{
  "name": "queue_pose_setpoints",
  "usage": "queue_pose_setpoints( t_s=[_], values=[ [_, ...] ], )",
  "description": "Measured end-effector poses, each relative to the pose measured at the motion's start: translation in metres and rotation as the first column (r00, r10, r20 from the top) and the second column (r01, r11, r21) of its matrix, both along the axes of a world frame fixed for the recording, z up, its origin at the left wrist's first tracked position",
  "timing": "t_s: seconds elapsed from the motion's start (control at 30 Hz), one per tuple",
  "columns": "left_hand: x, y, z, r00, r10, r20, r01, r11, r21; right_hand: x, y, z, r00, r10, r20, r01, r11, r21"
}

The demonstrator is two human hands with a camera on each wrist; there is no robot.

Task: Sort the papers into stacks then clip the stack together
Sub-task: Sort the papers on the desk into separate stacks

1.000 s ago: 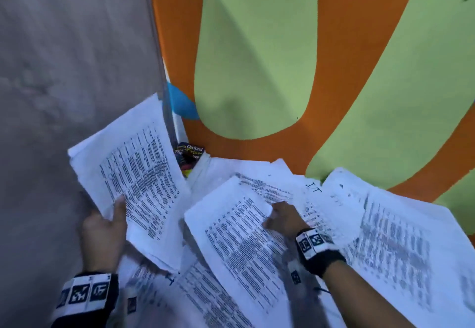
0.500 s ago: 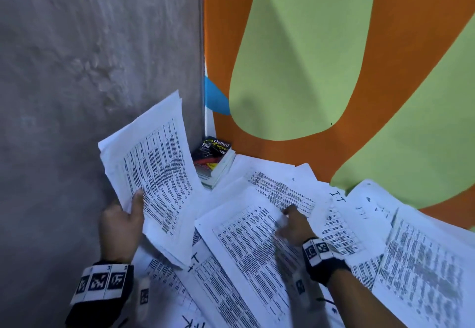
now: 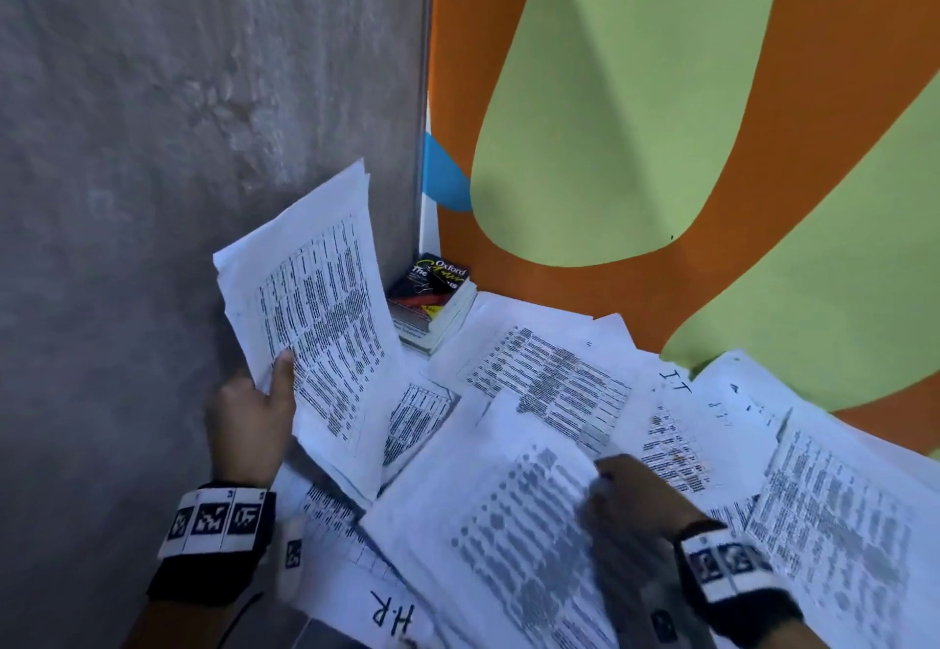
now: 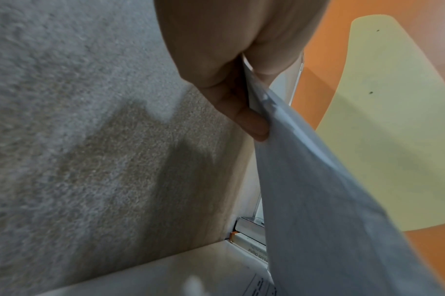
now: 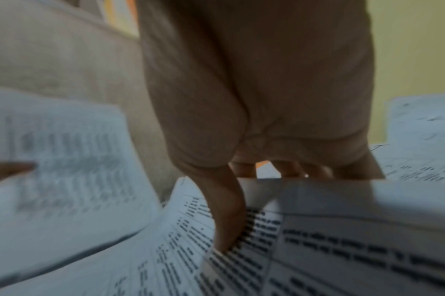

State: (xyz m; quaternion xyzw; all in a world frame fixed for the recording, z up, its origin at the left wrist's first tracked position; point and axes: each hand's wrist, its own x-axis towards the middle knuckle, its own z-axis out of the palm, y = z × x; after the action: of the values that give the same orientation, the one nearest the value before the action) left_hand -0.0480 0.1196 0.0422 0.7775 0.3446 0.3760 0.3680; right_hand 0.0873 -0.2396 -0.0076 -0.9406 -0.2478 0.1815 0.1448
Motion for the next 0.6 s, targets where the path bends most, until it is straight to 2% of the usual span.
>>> queue_pose_setpoints(
  t_s=[0.03, 0.13, 0.2, 0.33, 0.4, 0.5, 0.6],
  values=[
    [0.000, 0.000, -0.001, 1.000, -0.008, -0.008, 0.008, 1.000, -0.013, -0.007, 0.003, -0.013, 0.999, 0.030, 0.016, -0.029, 0.998, -0.061],
    [0.002, 0.000, -0.005, 0.999, -0.035, 0.015, 0.036, 0.998, -0.043, -0.027, 0.008, -0.028, 0.995, -0.075, -0.062, 0.066, 0.987, -0.144],
    [0.002, 0.000, -0.007, 0.997, -0.061, 0.044, 0.063, 0.997, -0.035, -0.032, 0.007, -0.033, 0.988, -0.140, -0.069, 0.131, 0.985, -0.115],
    [0.003, 0.002, -0.009, 0.994, -0.088, 0.058, 0.091, 0.994, -0.056, -0.036, 0.001, -0.027, 0.989, -0.126, -0.080, 0.128, 0.992, 0.015],
    [0.003, 0.005, -0.009, 0.994, -0.087, 0.067, 0.091, 0.993, -0.070, -0.035, -0.009, -0.011, 0.989, -0.081, -0.127, 0.094, 0.990, 0.102],
    [0.003, 0.014, -0.006, 0.990, -0.061, 0.127, 0.076, 0.990, -0.120, -0.032, -0.022, 0.039, 0.983, -0.049, -0.176, 0.097, 0.956, 0.276],
    [0.009, 0.024, -0.002, 0.984, -0.056, 0.167, 0.089, 0.976, -0.199, -0.031, -0.031, 0.100, 0.980, -0.071, -0.186, 0.158, 0.846, 0.510]
  ],
)
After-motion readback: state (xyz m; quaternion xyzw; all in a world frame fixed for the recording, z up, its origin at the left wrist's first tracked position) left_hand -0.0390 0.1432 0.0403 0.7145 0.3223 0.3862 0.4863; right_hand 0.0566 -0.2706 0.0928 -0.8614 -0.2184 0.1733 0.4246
